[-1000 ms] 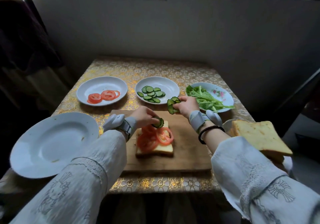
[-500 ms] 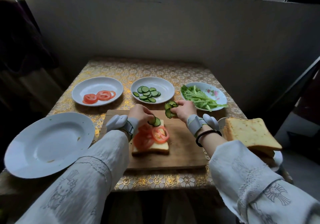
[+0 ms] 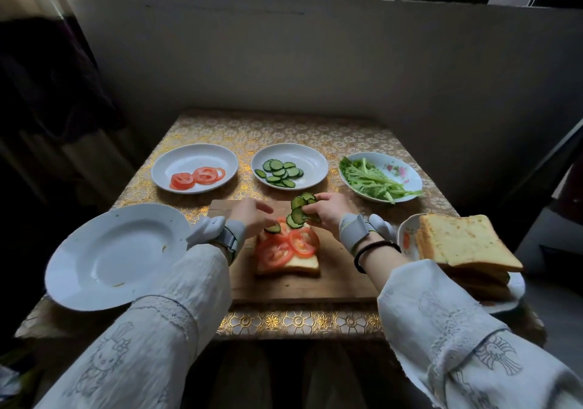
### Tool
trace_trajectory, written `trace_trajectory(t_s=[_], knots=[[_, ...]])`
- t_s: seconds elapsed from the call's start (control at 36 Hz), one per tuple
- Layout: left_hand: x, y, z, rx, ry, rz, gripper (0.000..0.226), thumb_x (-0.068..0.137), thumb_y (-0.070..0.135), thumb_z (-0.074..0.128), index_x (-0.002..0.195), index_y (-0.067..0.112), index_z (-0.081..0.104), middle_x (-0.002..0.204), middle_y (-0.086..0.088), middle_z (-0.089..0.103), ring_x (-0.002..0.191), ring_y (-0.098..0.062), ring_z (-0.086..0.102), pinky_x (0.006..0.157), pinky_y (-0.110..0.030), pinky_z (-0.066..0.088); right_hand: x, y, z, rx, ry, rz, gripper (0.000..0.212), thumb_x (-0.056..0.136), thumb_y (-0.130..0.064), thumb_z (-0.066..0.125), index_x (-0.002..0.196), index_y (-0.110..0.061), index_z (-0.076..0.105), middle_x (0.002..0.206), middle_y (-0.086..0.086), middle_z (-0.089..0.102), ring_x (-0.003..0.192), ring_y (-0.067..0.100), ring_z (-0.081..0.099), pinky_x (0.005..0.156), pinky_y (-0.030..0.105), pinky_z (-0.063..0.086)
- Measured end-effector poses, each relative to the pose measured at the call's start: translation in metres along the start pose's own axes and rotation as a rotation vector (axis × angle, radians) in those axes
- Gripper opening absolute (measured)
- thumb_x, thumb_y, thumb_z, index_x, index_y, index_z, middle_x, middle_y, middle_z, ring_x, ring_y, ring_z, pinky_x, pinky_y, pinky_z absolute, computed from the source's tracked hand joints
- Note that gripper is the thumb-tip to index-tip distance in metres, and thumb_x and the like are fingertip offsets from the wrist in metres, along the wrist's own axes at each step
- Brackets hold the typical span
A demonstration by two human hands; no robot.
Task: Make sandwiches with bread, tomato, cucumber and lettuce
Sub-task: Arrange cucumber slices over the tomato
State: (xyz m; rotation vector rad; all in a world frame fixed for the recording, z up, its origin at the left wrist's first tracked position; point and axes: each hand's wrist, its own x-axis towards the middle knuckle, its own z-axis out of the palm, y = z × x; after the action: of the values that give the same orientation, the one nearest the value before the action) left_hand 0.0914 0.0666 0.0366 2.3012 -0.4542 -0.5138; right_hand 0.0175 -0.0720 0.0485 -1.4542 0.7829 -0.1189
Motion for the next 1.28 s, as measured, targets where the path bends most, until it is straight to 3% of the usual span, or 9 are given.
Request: trace_trajectory(t_s=[0.11, 0.31, 0.44, 0.56, 0.69, 0.81, 0.97, 1.03, 1.28], knots=[[-0.004, 0.0, -0.002, 0.017, 0.037, 0.027, 0.037, 0.086, 0.02, 0.066, 0.119, 0.003, 0.064, 0.121, -0.014, 0.066, 0.11, -0.025, 0.063, 0.094, -0.029, 0.047, -0.006, 0.002, 0.002, 0.092, -0.045, 0.036, 0.052, 0.084, 0.012, 0.06, 0.133, 0.003, 0.045, 0.12, 0.025, 0.058, 0.097, 0.03, 0.06, 0.038, 0.016, 0.05], [-0.015, 0.007, 0.006, -0.123, -0.012, 0.071, 0.031, 0.087, 0.024, 0.065, 0.106, 0.001, 0.071, 0.094, -0.011, 0.07, 0.082, -0.014, 0.061, 0.067, -0.021, 0.046, -0.016, 0.002, 0.006, 0.164, -0.118, 0.054, 0.049, 0.085, 0.014, 0.057, 0.131, 0.005, 0.046, 0.076, 0.008, 0.055, 0.066, 0.015, 0.055, 0.04, 0.016, 0.05], [-0.019, 0.007, 0.007, -0.295, -0.007, -0.003, 0.014, 0.086, 0.01, 0.065, 0.073, 0.01, 0.062, 0.066, -0.002, 0.058, 0.047, -0.003, 0.049, 0.035, -0.004, 0.032, -0.022, 0.005, 0.008, 0.168, -0.108, 0.009, 0.054, 0.083, 0.014, 0.06, 0.134, 0.007, 0.043, 0.113, 0.026, 0.062, 0.084, 0.027, 0.062, 0.04, 0.017, 0.052], [-0.024, 0.005, 0.005, -0.289, -0.024, -0.041, 0.011, 0.085, 0.01, 0.066, 0.075, 0.009, 0.063, 0.068, -0.002, 0.058, 0.057, -0.01, 0.046, 0.045, -0.015, 0.036, -0.023, 0.008, 0.008, 0.186, -0.112, -0.003, 0.055, 0.083, 0.014, 0.06, 0.135, 0.007, 0.042, 0.127, 0.029, 0.056, 0.103, 0.034, 0.062, 0.041, 0.018, 0.052], [-0.027, 0.001, 0.001, -0.12, -0.02, 0.004, 0.025, 0.084, 0.008, 0.067, 0.105, -0.005, 0.069, 0.061, 0.001, 0.064, 0.047, 0.001, 0.053, 0.043, -0.007, 0.038, -0.024, 0.011, 0.003, 0.195, -0.123, 0.035, 0.047, 0.085, 0.015, 0.057, 0.131, 0.009, 0.046, 0.097, 0.022, 0.065, 0.057, 0.019, 0.063, 0.037, 0.018, 0.051], [-0.03, -0.002, 0.001, 0.113, -0.026, 0.02, 0.029, 0.084, 0.02, 0.068, 0.107, 0.002, 0.072, 0.11, -0.013, 0.071, 0.088, -0.013, 0.056, 0.075, -0.023, 0.044, -0.024, 0.013, -0.001, 0.135, -0.13, 0.072, 0.047, 0.085, 0.017, 0.056, 0.131, 0.011, 0.047, 0.124, 0.029, 0.057, 0.071, 0.026, 0.059, 0.036, 0.021, 0.052], [-0.029, 0.001, 0.007, 0.093, 0.048, 0.067, 0.037, 0.089, 0.026, 0.061, 0.118, 0.003, 0.065, 0.12, -0.014, 0.066, 0.108, -0.024, 0.062, 0.087, -0.028, 0.048, -0.025, 0.016, -0.007, 0.097, -0.187, 0.103, 0.042, 0.087, 0.017, 0.053, 0.128, 0.01, 0.049, 0.13, 0.029, 0.054, 0.111, 0.038, 0.059, 0.04, 0.022, 0.054], [-0.028, 0.003, 0.009, 0.049, 0.044, 0.09, 0.041, 0.089, 0.025, 0.062, 0.123, 0.003, 0.06, 0.123, -0.015, 0.064, 0.111, -0.025, 0.062, 0.094, -0.032, 0.05, -0.024, 0.016, -0.009, 0.096, -0.216, 0.112, 0.042, 0.086, 0.016, 0.054, 0.128, 0.009, 0.05, 0.125, 0.027, 0.056, 0.096, 0.033, 0.063, 0.042, 0.021, 0.055], [-0.028, 0.011, 0.022, -0.061, 0.036, 0.116, 0.027, 0.084, 0.007, 0.066, 0.11, -0.003, 0.067, 0.11, -0.019, 0.069, 0.085, -0.015, 0.059, 0.067, -0.019, 0.047, -0.017, 0.017, -0.018, 0.091, -0.218, 0.098, 0.045, 0.086, 0.01, 0.059, 0.13, 0.01, 0.049, 0.086, 0.014, 0.061, 0.053, 0.016, 0.067, 0.042, 0.02, 0.055]])
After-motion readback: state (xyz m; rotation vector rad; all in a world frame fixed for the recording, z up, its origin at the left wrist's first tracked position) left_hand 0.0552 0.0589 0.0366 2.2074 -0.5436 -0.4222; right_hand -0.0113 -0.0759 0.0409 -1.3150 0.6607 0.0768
